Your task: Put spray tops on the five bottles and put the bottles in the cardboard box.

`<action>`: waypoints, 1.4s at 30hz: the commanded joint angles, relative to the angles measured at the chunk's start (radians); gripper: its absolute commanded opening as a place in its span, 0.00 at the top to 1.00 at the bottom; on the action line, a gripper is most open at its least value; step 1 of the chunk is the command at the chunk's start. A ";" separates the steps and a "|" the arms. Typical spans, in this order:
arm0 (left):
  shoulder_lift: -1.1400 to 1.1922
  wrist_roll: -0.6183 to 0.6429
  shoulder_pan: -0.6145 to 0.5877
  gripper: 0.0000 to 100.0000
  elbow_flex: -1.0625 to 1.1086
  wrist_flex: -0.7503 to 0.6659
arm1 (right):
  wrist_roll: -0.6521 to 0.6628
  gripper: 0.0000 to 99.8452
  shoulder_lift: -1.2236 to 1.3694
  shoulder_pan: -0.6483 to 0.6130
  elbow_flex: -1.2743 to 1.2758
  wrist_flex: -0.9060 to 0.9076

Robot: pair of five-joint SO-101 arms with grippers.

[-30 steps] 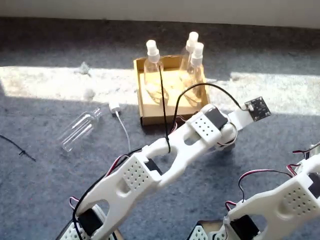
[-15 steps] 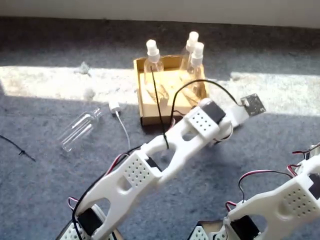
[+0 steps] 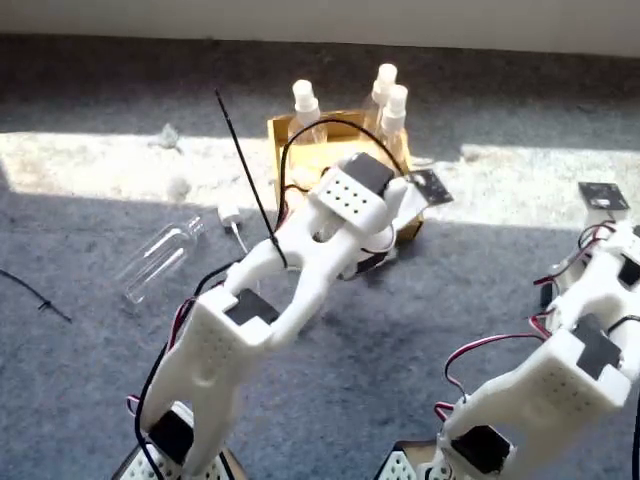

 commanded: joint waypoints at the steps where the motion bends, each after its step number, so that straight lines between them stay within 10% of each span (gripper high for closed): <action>1: -0.334 -0.072 -0.073 1.00 0.401 -0.041 | -0.020 0.97 -0.206 -0.114 0.099 0.005; 12: -0.921 -0.284 -0.363 0.99 1.248 -0.304 | -0.089 0.97 -0.639 -0.481 0.539 -0.159; 23: -1.119 -0.542 -0.585 0.82 1.313 -0.161 | -0.091 0.97 -0.750 -0.634 0.657 -0.104; 32: -1.165 -0.216 -0.371 0.82 1.294 -0.489 | -0.206 0.97 -0.759 -0.733 0.699 -0.104; 42: -1.162 -0.137 -0.237 0.82 1.455 -0.761 | -0.281 1.00 -0.759 -0.736 0.699 -0.105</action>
